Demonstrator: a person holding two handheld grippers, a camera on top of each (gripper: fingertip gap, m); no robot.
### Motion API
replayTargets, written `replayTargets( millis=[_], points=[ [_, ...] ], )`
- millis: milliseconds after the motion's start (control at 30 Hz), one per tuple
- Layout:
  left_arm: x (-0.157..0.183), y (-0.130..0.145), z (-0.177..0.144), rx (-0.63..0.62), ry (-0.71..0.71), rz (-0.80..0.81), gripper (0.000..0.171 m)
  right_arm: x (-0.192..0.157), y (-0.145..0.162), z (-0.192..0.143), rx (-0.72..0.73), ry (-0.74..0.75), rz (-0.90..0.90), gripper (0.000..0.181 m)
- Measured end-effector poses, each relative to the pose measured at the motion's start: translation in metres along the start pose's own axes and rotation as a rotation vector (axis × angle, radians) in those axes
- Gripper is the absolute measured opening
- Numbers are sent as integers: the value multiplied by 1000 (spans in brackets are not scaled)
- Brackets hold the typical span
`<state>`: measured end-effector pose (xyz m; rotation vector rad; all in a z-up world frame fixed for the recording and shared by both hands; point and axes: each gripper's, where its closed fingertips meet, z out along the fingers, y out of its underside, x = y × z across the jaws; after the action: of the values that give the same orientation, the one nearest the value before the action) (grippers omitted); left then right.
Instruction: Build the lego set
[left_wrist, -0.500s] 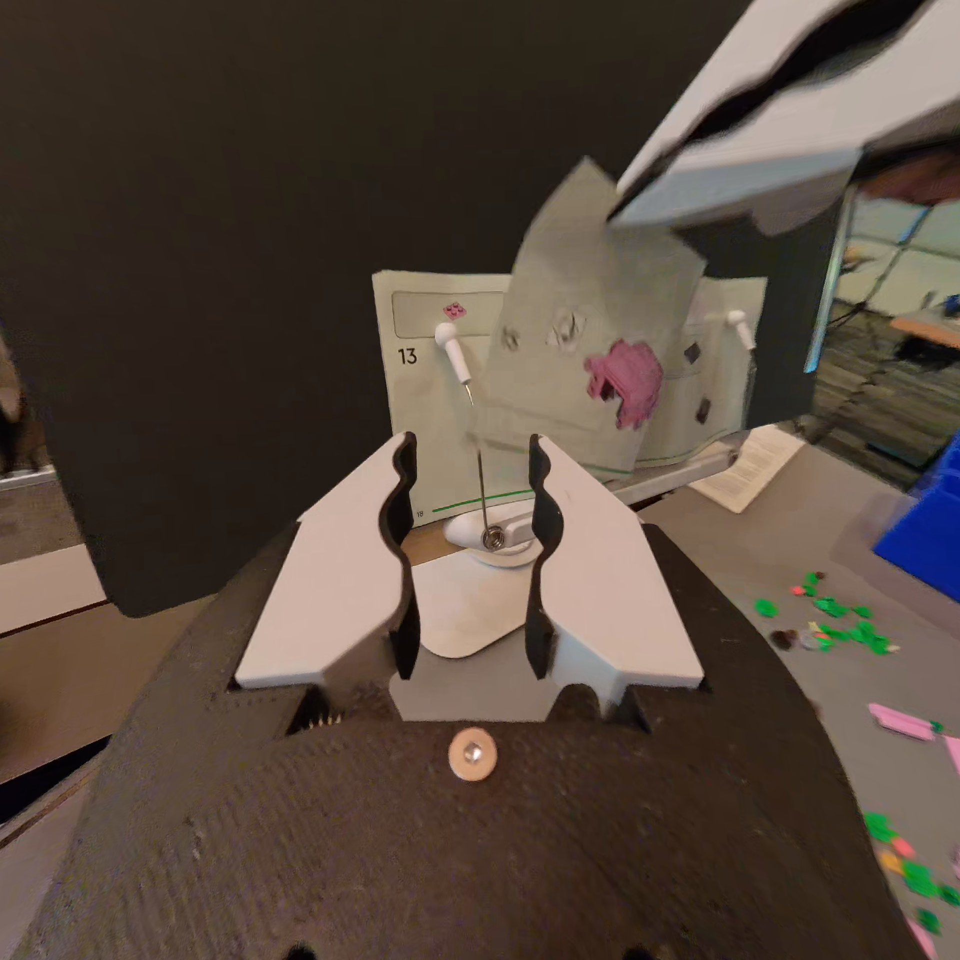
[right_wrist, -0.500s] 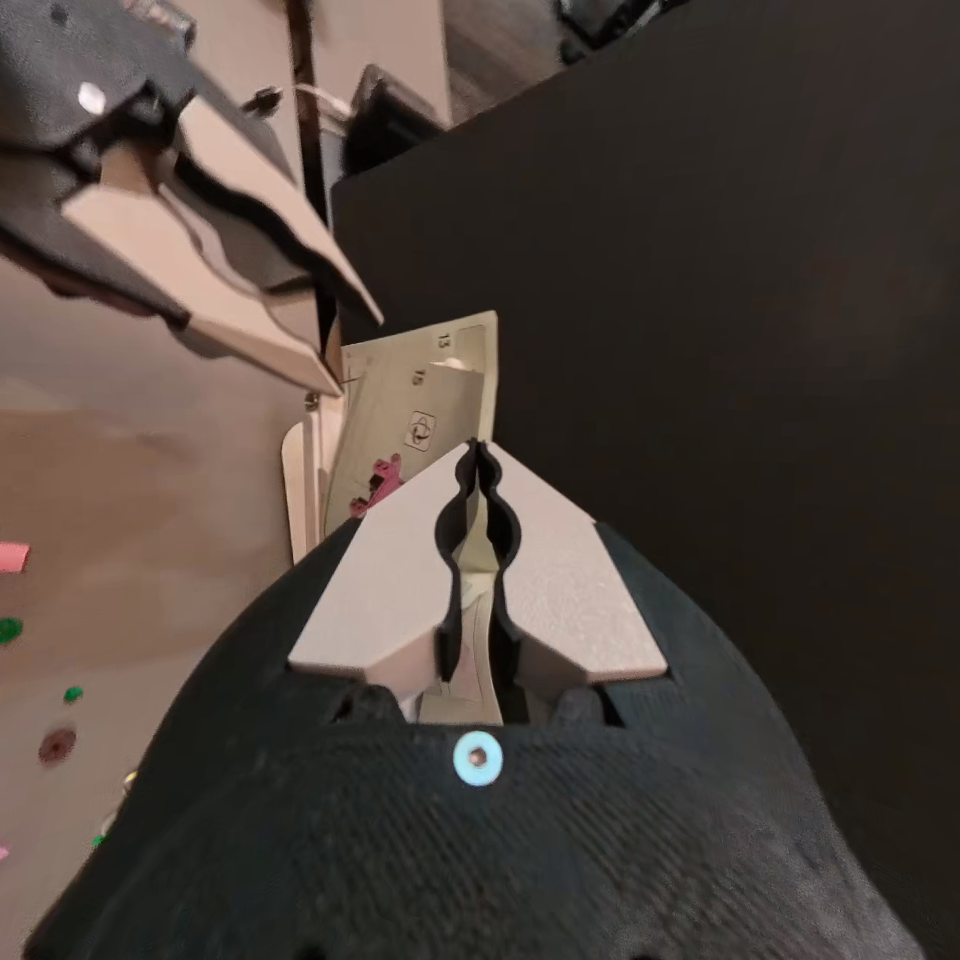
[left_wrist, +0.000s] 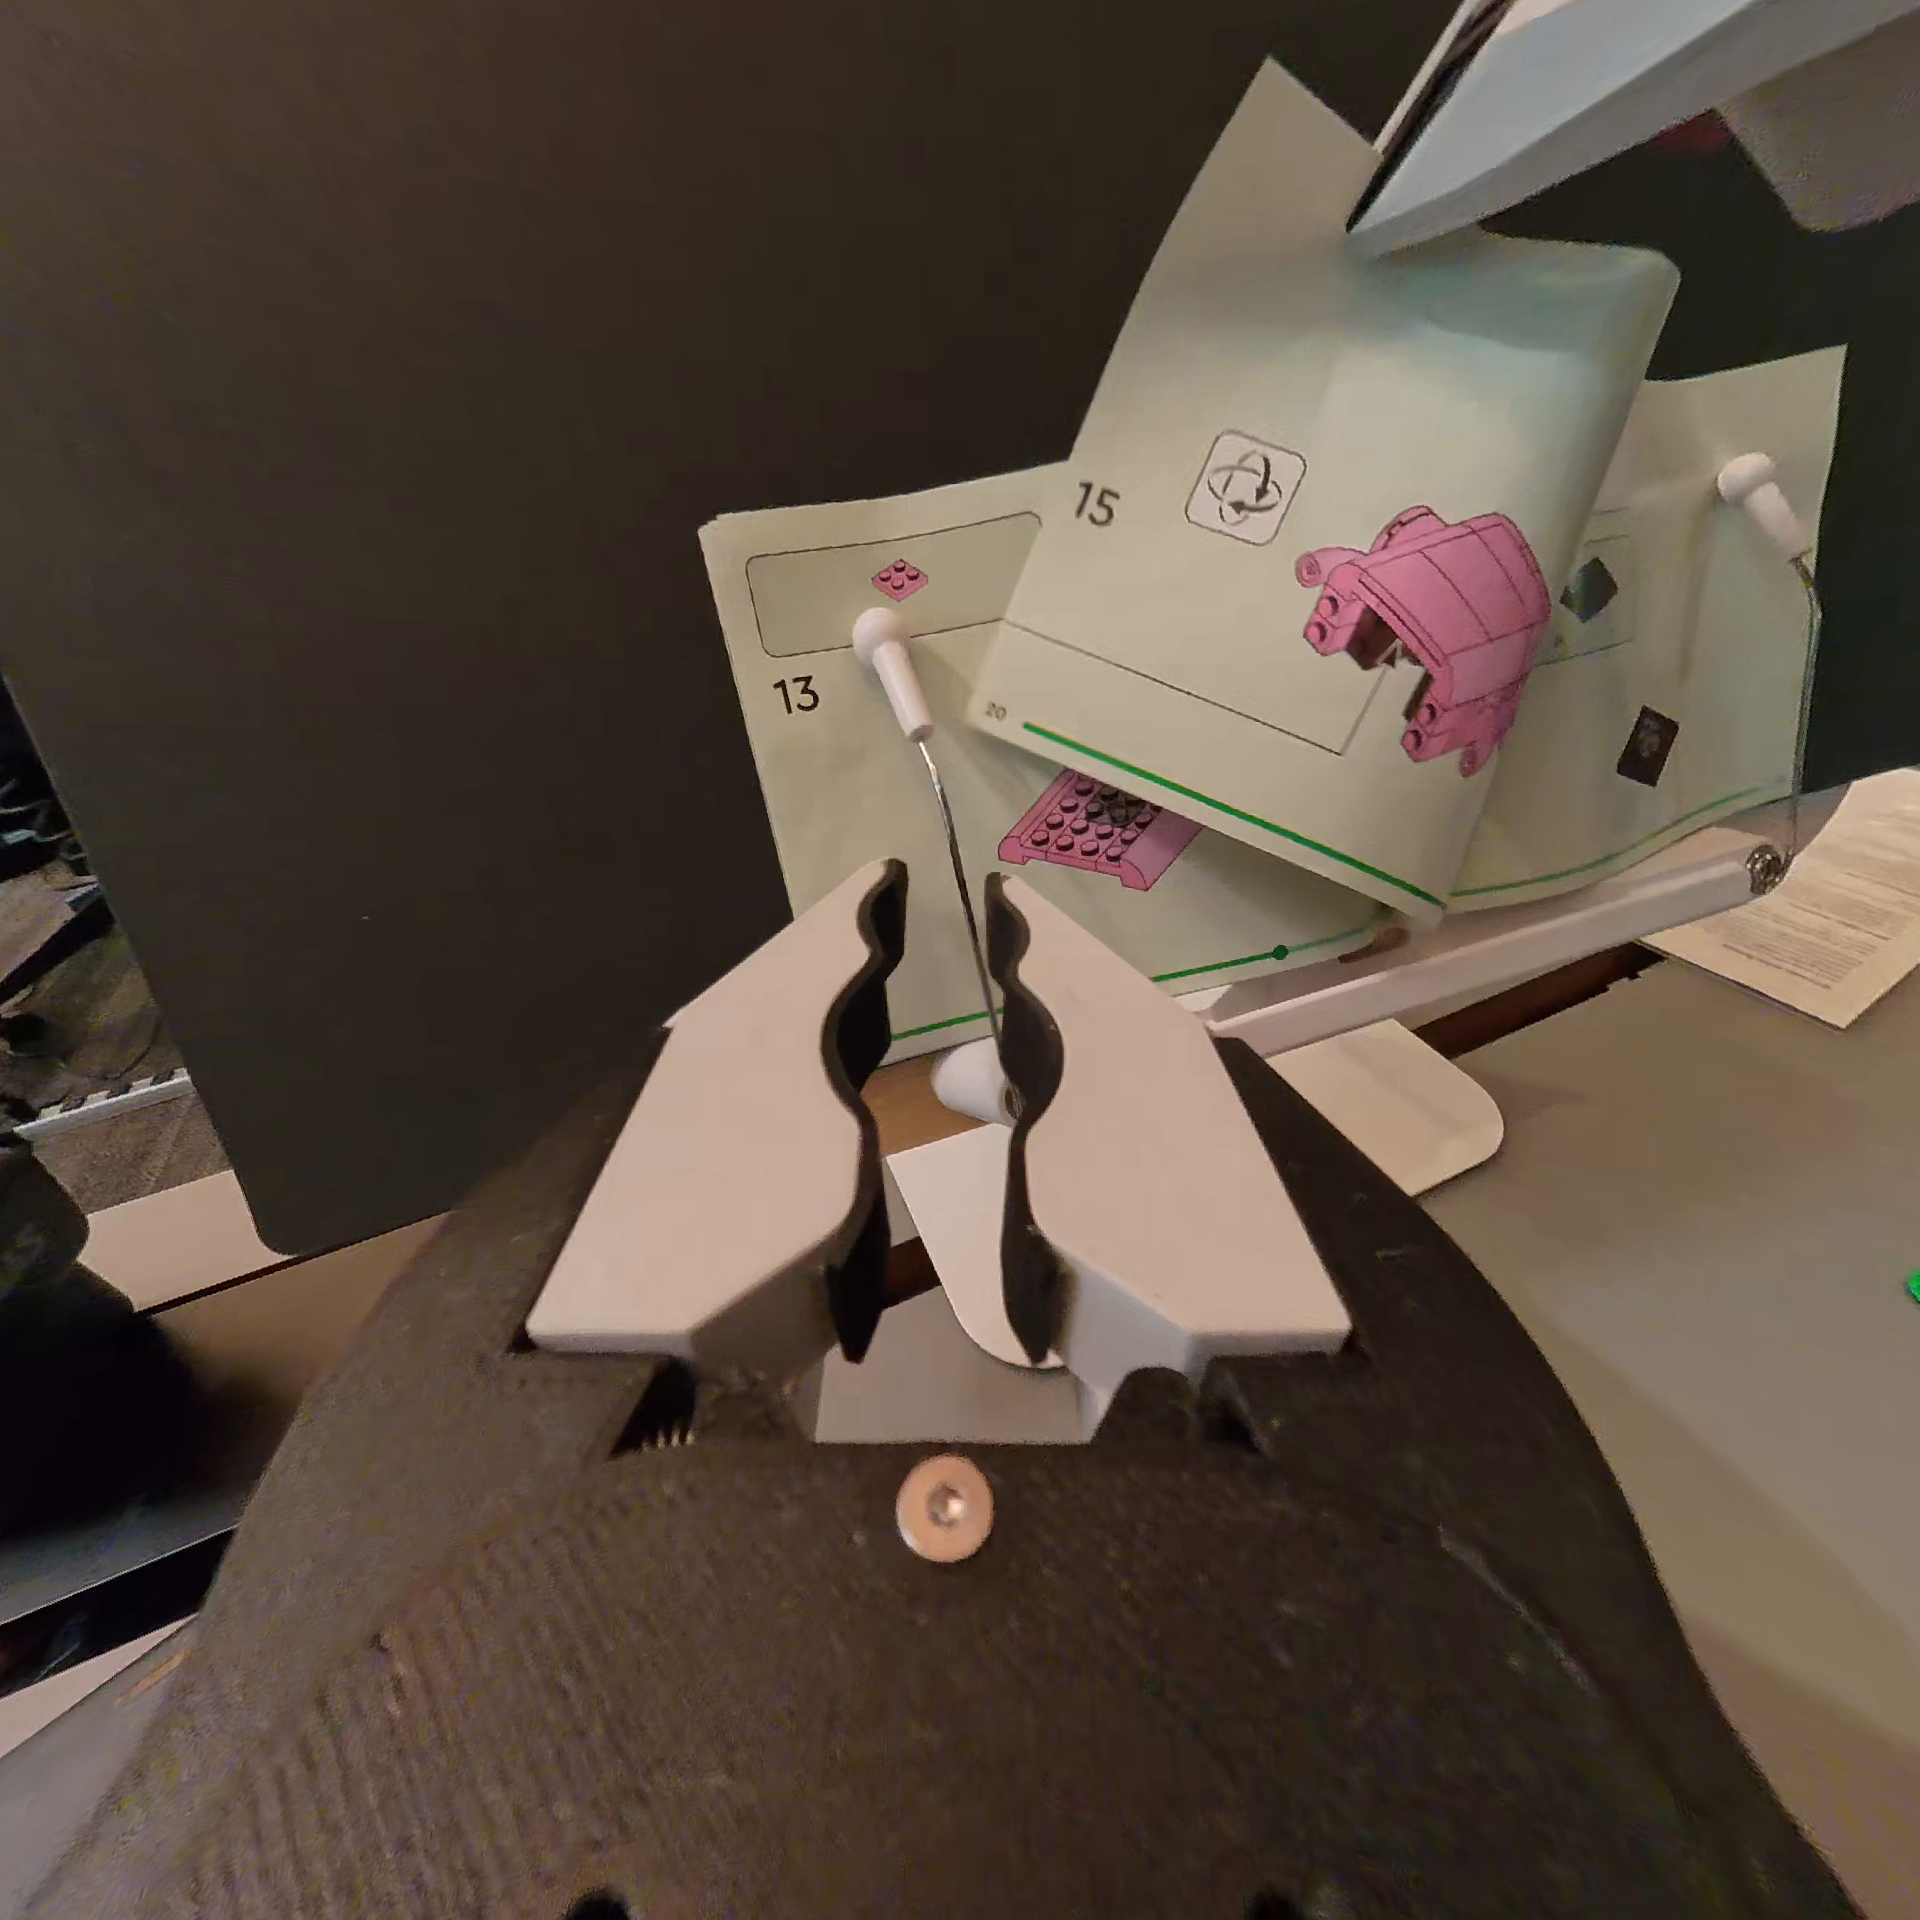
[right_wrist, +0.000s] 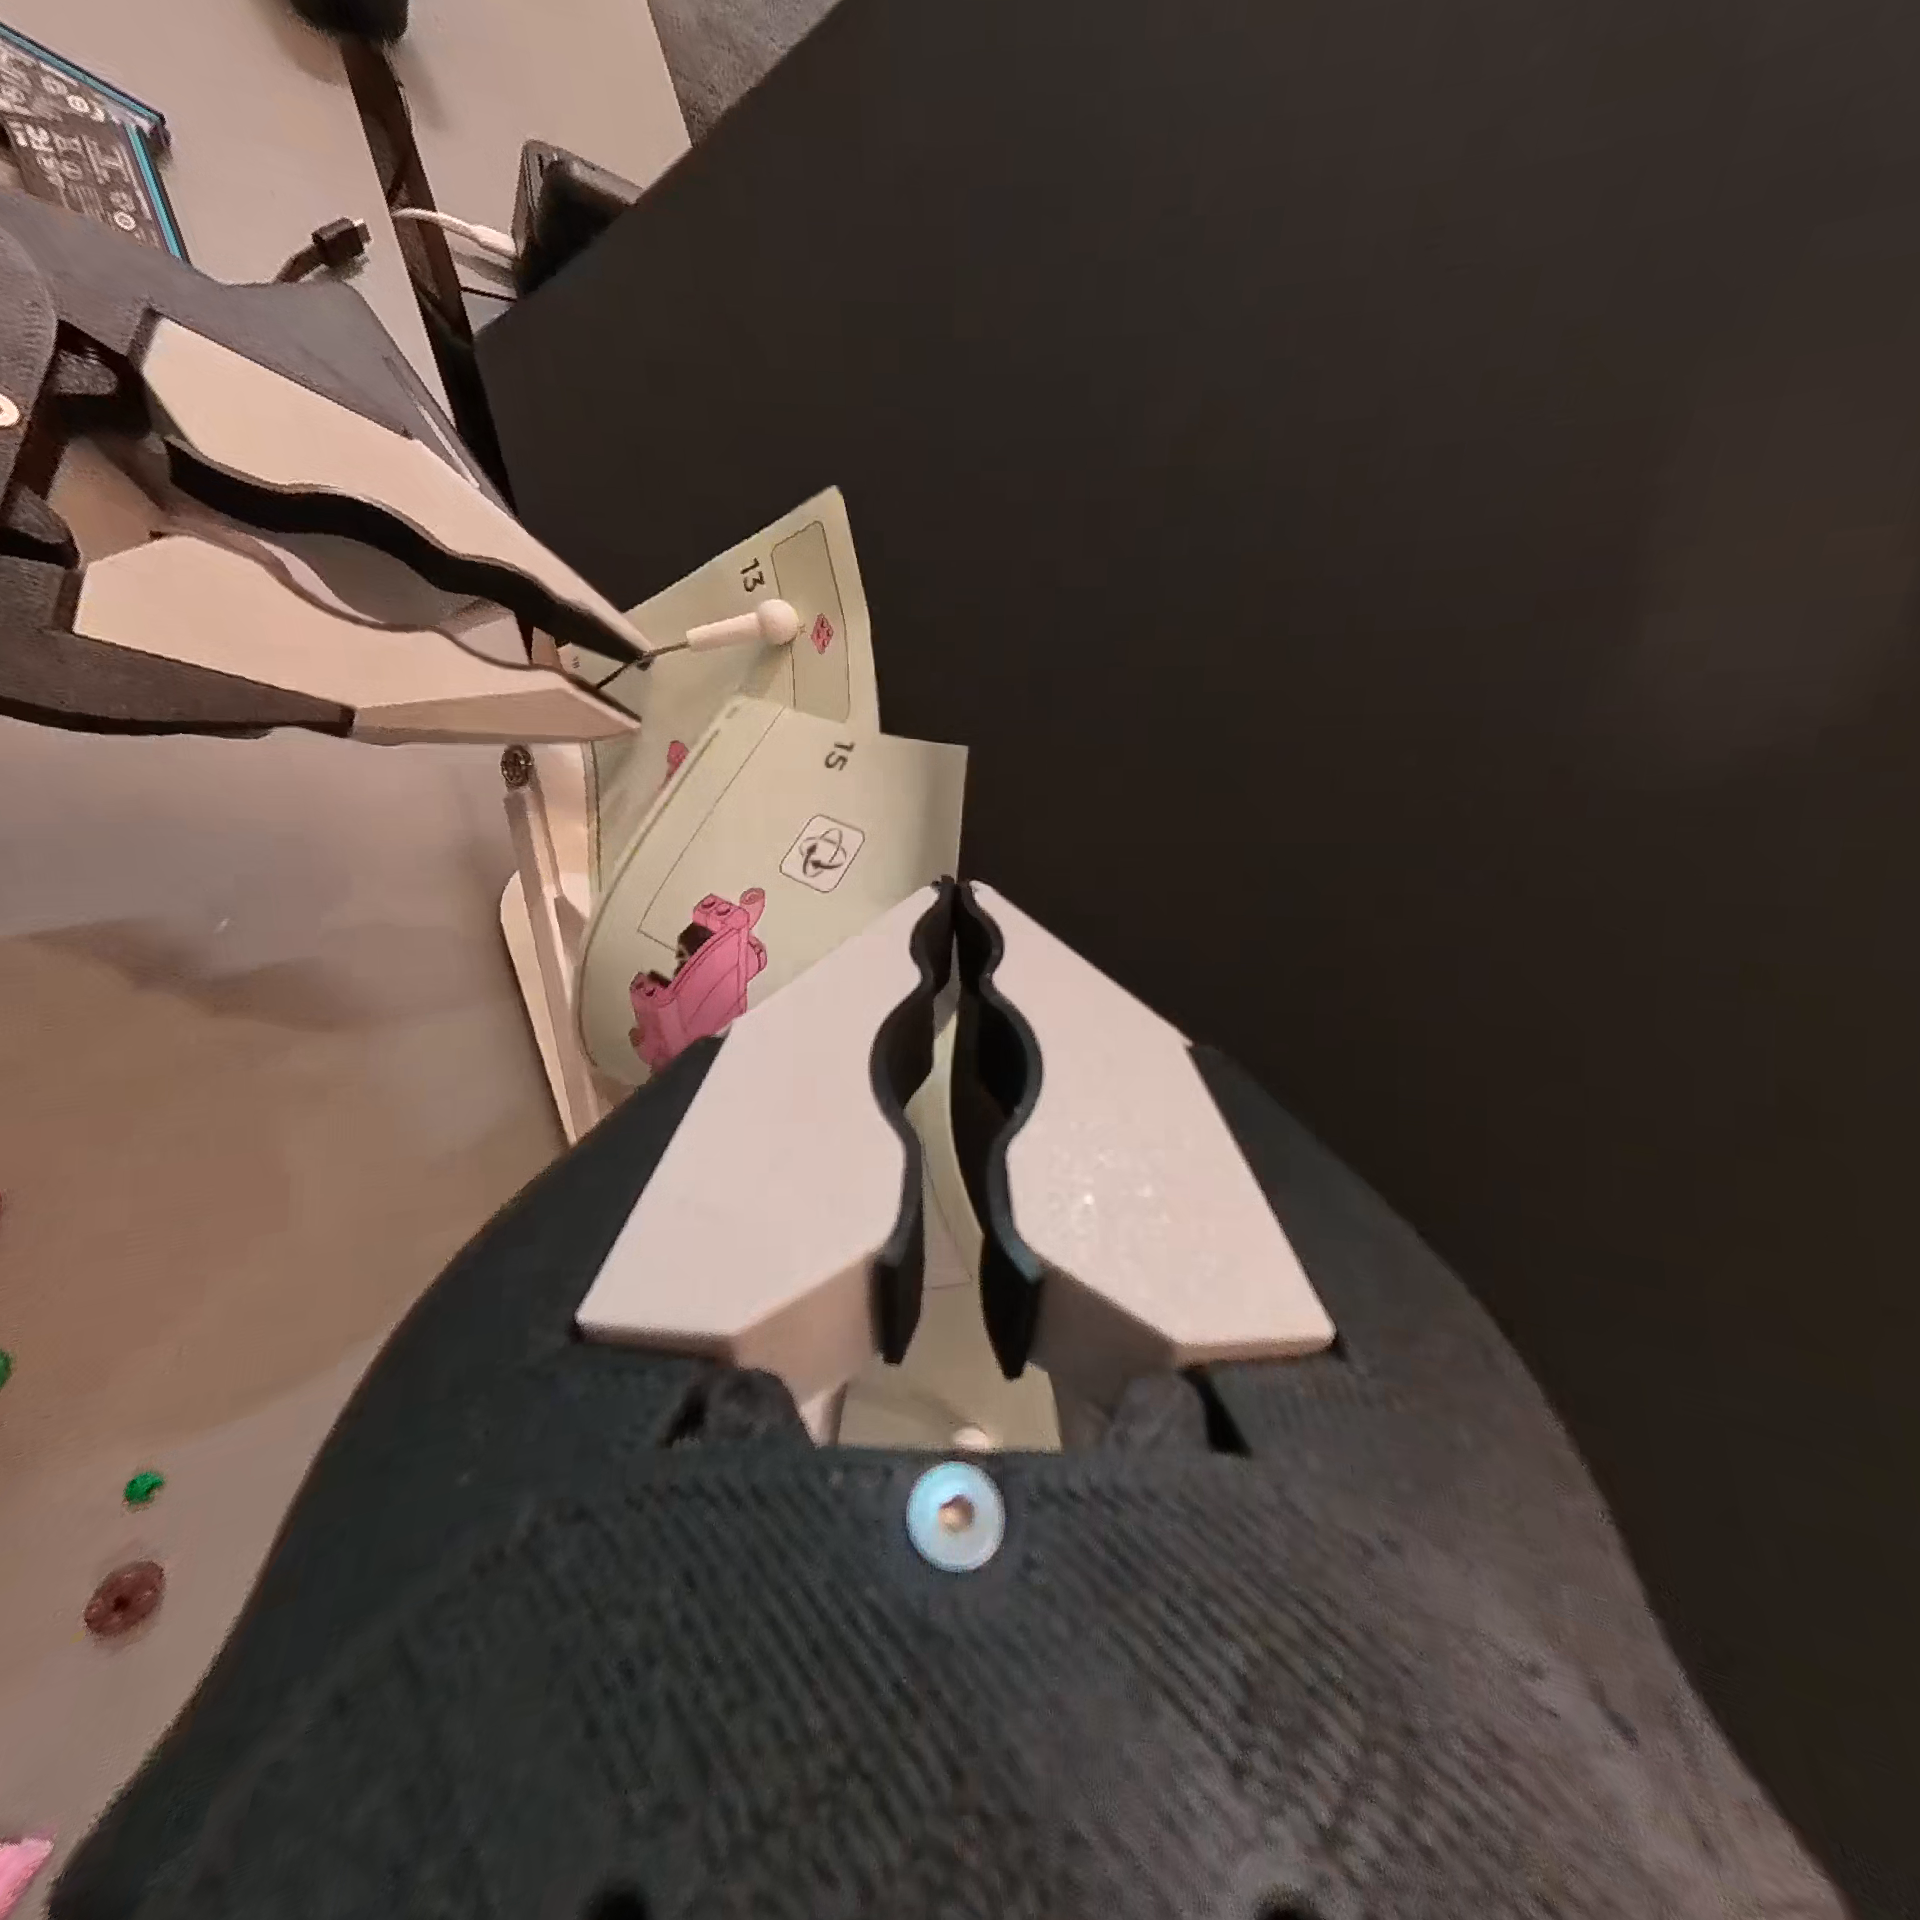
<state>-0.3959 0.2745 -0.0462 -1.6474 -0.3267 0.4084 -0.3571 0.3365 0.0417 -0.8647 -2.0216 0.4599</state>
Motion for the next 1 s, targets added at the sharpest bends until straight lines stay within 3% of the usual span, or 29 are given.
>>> replayTargets(
  millis=[133,367,700,800,1000],
  points=[
    [3,-2,1,14,-4,22,1,-1,2,4,-11,4,-2,0],
    [2,-5,6,41,-28,60,1,-4,3,8,-33,5,-12,0],
    [6,-12,3,113,115,-144,0,-2,3,17,-77,33,-12,0],
    [7,-13,1,148,93,-144,0,0,1,21,-91,55,-31,0],
    [14,-15,0,193,102,-75,0,-10,-22,30,15,71,-155,0]
  ],
)
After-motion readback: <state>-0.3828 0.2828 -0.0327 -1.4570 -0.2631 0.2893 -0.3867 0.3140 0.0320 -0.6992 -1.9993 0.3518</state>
